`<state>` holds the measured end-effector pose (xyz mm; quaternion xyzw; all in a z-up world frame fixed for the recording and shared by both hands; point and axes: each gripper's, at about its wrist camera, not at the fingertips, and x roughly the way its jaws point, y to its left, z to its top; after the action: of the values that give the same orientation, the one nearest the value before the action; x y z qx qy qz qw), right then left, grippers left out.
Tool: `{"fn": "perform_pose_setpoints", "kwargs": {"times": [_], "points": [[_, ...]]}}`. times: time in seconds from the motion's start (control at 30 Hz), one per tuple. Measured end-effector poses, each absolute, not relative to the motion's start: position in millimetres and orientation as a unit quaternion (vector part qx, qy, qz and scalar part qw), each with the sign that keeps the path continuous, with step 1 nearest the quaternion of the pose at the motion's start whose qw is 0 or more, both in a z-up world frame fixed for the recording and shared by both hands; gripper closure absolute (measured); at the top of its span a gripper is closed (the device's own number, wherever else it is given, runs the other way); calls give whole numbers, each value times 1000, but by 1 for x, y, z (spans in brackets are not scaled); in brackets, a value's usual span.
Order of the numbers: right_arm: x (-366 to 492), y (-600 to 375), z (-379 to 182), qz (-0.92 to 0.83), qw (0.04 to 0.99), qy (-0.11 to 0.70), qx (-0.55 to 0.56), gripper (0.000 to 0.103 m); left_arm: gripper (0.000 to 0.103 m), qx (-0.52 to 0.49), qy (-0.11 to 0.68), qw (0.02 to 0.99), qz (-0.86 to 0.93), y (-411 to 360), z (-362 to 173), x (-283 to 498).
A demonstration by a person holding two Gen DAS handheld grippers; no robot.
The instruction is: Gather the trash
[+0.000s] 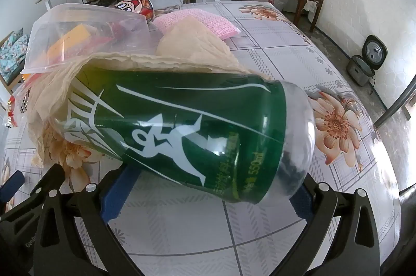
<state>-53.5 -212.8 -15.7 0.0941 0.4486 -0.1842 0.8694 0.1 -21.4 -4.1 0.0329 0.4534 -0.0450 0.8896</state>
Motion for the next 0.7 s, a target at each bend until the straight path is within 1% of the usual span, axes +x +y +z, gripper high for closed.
{"fn": "perform_pose_setpoints", "kwargs": {"times": [0.7], "points": [[-54,-213,-16,-184,869,449,94,5,7,32,454,889,-46,-21,-4,0]]}}
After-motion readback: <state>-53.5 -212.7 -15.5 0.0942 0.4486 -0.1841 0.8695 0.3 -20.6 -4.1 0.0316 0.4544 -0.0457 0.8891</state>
